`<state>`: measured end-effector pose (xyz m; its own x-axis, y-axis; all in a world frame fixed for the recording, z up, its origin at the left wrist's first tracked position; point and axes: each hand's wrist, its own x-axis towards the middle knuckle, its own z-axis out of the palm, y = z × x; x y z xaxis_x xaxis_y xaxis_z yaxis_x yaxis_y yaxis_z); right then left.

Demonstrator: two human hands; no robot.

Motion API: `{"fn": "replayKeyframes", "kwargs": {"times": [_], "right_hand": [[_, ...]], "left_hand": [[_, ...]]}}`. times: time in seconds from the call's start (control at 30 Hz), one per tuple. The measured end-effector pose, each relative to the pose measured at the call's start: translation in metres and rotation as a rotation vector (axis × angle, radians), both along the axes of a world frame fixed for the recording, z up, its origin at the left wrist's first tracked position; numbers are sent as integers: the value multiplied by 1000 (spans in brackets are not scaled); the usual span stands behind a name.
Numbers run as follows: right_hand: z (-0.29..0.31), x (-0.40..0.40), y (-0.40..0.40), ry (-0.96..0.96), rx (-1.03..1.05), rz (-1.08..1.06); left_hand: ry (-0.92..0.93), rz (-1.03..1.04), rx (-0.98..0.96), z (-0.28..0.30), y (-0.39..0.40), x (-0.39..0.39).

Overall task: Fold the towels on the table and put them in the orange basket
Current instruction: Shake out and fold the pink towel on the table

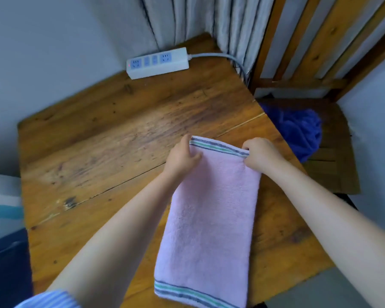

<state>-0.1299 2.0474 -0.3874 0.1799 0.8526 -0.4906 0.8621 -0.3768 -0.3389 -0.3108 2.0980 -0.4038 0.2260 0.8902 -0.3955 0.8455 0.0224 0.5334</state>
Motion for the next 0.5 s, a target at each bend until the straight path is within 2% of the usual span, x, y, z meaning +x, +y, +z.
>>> {"fn": "replayKeyframes", "kwargs": {"times": [0.1, 0.2, 0.37, 0.5], "right_hand": [[0, 10, 28, -19, 2, 59], [-2, 15, 41, -30, -29, 110], [9, 29, 47, 83, 36, 203], [35, 31, 24, 92, 189, 303]], "left_hand": [[-126, 190, -109, 3, 30, 17], [-149, 211, -147, 8, 47, 21], [-218, 68, -86, 26, 48, 13], [-149, -158, 56, 50, 32, -3]]}}
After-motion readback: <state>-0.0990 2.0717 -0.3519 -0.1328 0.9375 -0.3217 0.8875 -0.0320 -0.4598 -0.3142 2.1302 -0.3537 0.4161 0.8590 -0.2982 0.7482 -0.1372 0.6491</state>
